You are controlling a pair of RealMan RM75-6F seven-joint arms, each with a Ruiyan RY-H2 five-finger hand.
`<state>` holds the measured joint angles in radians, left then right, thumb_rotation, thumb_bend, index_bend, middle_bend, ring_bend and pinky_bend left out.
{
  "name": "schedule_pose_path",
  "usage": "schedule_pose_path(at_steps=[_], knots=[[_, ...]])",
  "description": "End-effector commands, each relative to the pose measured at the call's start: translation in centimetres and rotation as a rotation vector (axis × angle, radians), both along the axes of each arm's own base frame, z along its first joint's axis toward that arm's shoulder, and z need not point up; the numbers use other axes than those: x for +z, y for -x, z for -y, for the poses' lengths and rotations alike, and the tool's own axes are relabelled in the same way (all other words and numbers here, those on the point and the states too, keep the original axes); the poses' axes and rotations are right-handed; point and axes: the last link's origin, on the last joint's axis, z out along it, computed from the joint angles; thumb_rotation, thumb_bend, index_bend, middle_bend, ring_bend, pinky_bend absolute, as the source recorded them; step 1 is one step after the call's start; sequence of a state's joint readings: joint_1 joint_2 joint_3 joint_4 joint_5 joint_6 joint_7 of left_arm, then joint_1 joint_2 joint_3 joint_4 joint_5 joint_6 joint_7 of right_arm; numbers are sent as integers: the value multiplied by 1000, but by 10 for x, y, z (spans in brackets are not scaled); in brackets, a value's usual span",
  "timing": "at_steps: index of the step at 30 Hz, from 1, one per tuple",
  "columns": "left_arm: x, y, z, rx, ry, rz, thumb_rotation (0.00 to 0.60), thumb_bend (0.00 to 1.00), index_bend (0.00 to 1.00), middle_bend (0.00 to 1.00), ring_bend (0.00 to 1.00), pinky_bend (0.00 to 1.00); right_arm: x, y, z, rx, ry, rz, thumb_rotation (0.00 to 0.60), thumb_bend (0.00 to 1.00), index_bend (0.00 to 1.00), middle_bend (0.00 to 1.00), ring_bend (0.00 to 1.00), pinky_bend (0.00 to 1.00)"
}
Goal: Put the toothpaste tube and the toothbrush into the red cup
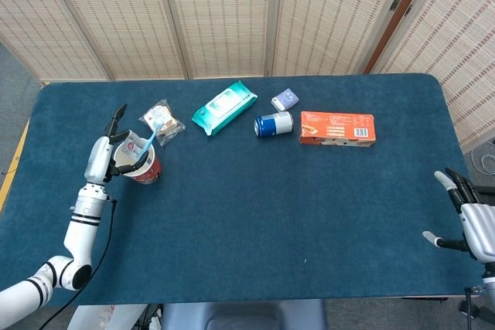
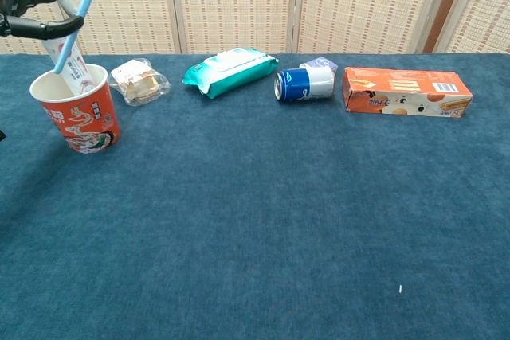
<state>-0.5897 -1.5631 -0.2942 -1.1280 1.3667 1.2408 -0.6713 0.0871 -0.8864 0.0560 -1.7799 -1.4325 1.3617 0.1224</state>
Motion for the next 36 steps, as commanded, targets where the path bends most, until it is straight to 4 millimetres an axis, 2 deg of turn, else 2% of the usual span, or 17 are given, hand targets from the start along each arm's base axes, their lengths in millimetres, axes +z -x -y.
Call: schedule_pose_path(at_steps=[1, 16, 36], knots=[[-3, 3, 3, -13, -6, 7, 600, 386, 583, 0, 0, 0, 0, 0, 0, 0, -2, 0, 600, 0, 48, 38, 0, 253], [-8, 16, -3, -5, -38, -4, 600, 386, 550, 0, 0, 0, 0, 1, 1, -1, -2, 1, 600, 0, 48, 38, 0, 253], [-25, 27, -3, 4, -29, 39, 600, 386, 537, 0, 0, 0, 2, 0, -1, 1, 4, 6, 600, 0, 48, 38, 0, 253]])
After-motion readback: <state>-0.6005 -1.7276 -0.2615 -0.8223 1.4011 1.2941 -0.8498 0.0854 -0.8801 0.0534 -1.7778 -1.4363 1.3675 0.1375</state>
